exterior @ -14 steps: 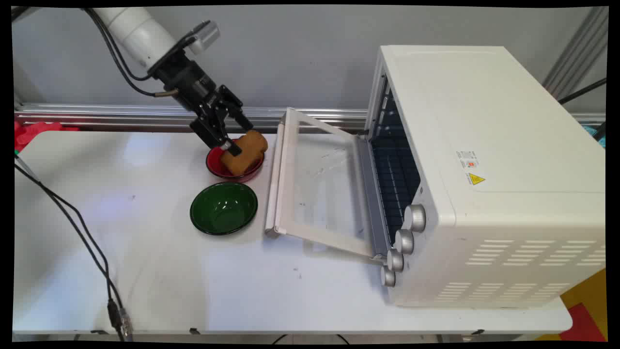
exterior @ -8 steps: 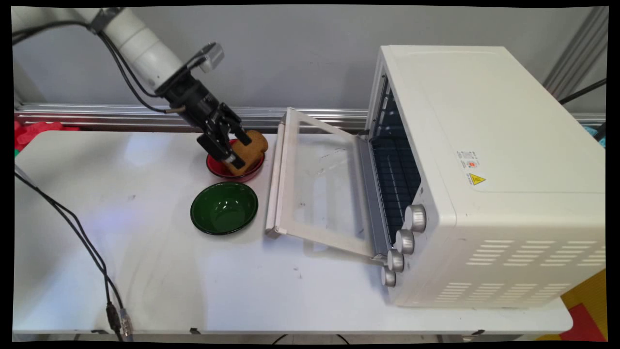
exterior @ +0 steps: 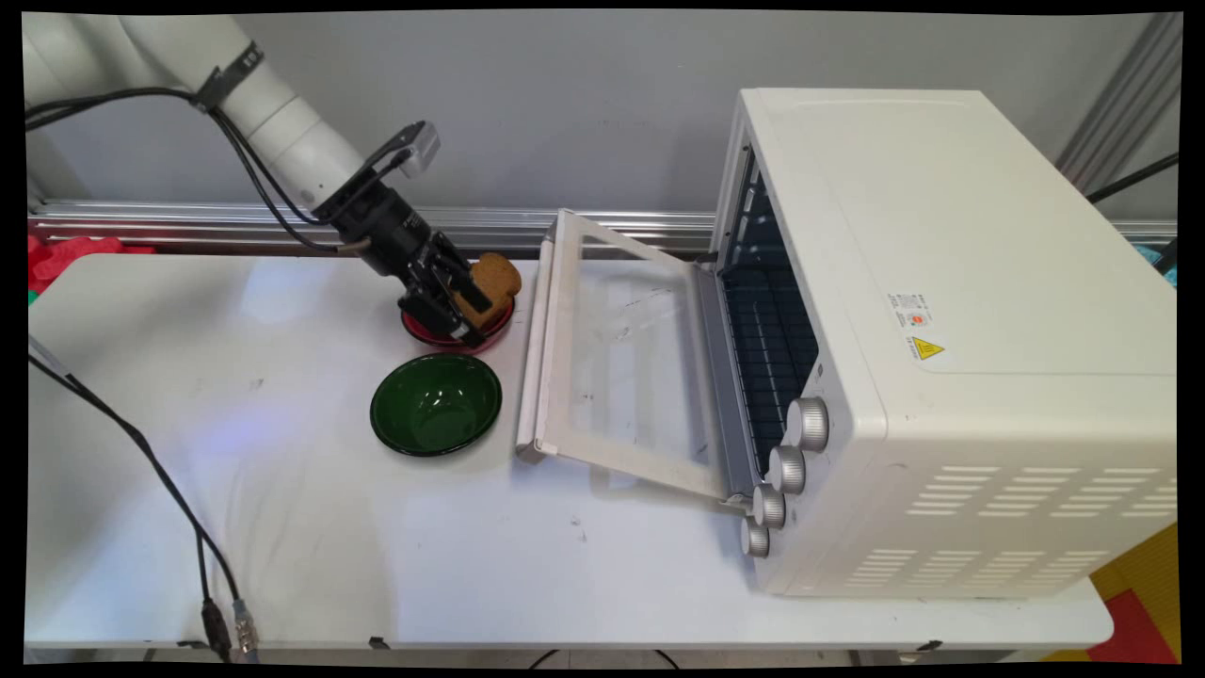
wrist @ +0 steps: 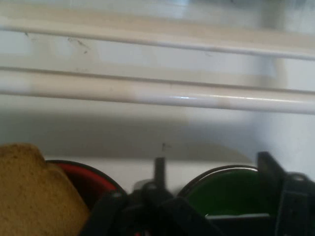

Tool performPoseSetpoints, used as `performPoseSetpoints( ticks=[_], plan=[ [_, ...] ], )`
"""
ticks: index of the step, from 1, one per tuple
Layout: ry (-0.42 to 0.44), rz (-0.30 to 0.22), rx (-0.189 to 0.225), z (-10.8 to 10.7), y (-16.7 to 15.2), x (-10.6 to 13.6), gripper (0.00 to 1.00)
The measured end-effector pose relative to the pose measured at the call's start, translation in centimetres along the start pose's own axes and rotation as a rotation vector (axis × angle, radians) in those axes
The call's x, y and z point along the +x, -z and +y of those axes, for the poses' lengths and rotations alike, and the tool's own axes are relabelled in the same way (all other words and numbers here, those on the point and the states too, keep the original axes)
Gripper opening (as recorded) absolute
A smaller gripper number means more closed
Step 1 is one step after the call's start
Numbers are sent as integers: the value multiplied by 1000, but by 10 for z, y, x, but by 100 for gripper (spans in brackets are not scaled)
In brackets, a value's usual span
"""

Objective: Close the oven

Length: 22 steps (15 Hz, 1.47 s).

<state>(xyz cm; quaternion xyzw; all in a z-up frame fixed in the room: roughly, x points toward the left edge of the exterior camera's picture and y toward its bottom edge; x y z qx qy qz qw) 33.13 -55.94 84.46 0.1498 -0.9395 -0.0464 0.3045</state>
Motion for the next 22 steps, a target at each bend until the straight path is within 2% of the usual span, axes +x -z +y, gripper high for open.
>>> performPoseSetpoints(
  ticks=[4, 9, 14, 22],
  plan=[
    [-11, -2, 2, 0, -8, -7, 0],
    [-23, 22, -3, 1, -20, -10, 0],
    [-44, 61, -8, 2, -39, -11, 0],
    [-106, 140, 8, -4, -78, -13, 0]
  ],
)
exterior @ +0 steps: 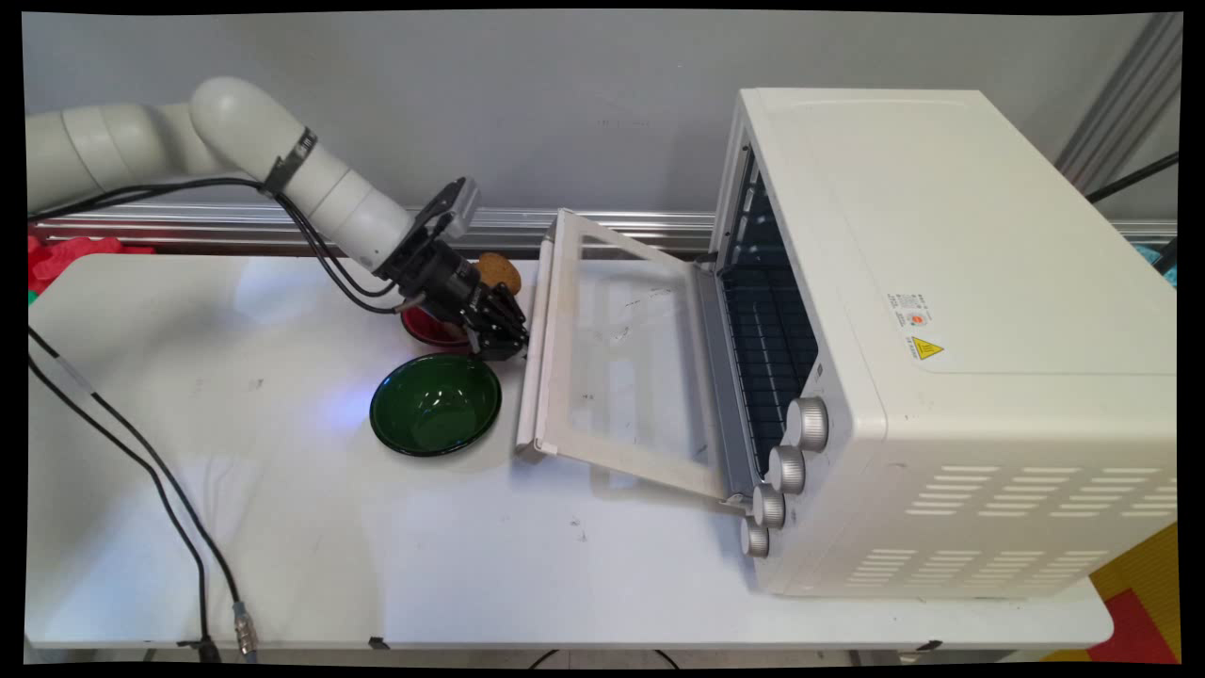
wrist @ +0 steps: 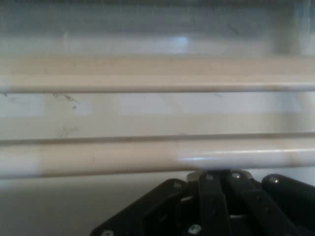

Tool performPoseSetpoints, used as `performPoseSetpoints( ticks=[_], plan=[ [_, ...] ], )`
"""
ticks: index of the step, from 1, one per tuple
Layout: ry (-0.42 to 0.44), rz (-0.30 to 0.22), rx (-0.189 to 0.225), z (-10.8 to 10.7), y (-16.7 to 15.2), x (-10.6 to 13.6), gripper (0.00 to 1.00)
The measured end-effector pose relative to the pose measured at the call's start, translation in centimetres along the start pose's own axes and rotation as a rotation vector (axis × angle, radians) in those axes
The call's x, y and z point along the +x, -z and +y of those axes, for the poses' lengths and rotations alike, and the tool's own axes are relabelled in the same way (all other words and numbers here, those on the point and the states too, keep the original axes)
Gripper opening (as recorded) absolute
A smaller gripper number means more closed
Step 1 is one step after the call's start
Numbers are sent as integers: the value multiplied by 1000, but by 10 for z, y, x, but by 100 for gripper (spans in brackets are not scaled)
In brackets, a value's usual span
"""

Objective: Close the oven

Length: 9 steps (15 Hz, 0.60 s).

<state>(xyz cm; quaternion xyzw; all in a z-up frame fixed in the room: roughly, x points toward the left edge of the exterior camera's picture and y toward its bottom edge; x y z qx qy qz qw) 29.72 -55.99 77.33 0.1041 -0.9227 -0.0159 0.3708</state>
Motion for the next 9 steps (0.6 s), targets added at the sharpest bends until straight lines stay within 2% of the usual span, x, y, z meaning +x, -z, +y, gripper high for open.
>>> performPoseSetpoints(
  ticks=[6, 9],
  plan=[
    [-22, 100, 15, -4, -3, 11, 0],
    [-27, 159, 17, -6, 10, 19, 0]
  ],
)
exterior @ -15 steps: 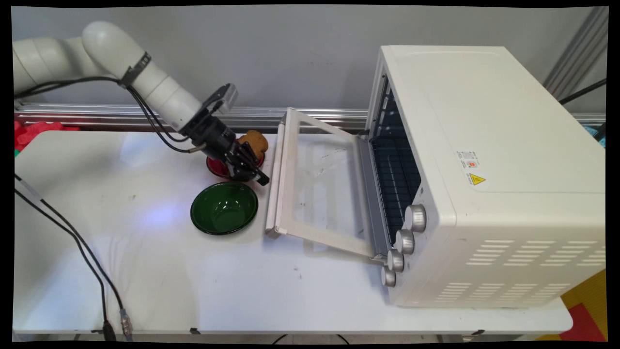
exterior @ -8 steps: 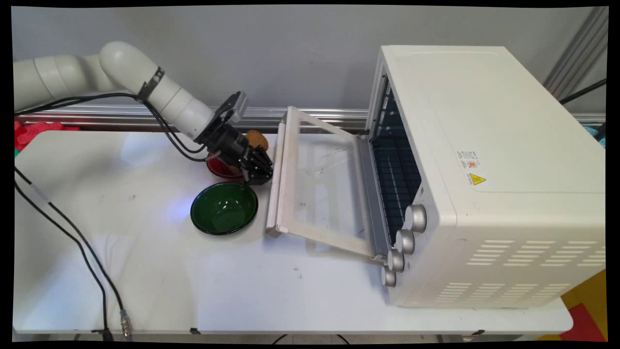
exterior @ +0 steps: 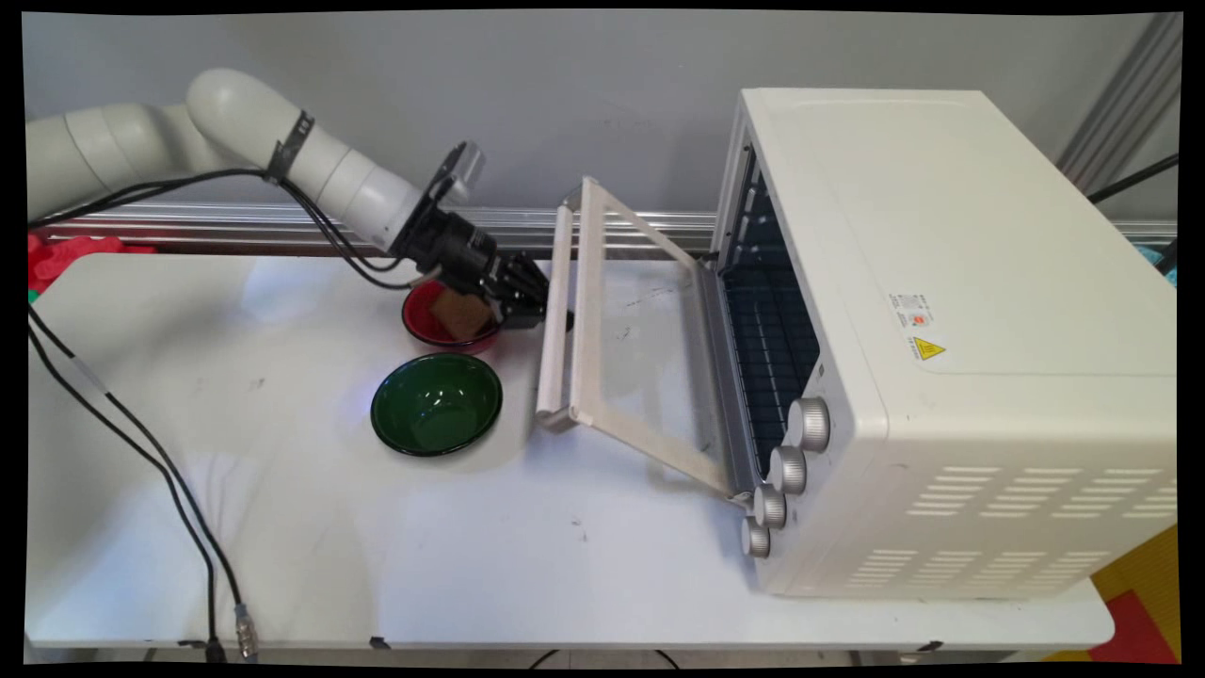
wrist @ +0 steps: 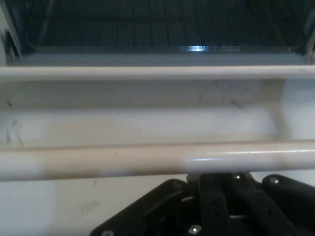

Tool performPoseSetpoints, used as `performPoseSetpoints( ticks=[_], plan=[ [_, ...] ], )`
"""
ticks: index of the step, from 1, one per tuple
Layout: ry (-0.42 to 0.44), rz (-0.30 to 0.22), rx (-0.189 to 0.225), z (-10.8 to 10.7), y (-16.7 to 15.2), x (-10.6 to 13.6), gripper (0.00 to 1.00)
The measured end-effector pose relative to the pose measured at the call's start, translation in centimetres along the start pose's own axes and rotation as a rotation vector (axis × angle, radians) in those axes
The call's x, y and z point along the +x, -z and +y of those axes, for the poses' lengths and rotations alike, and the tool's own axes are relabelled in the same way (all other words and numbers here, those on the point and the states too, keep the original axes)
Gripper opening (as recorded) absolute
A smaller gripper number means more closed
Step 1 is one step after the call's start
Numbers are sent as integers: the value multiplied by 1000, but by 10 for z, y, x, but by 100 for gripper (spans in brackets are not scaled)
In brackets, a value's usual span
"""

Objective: Close the oven

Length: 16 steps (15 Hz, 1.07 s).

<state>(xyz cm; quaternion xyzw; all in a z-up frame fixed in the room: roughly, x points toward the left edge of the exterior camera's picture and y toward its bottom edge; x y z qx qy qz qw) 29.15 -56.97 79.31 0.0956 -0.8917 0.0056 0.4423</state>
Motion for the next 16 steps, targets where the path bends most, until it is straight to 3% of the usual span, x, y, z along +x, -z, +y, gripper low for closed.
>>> performPoseSetpoints(
  ticks=[7, 16],
  plan=[
    [-2, 118, -13, -1, 19, 31, 0],
    [-4, 196, -16, -3, 27, 58, 0]
  ],
)
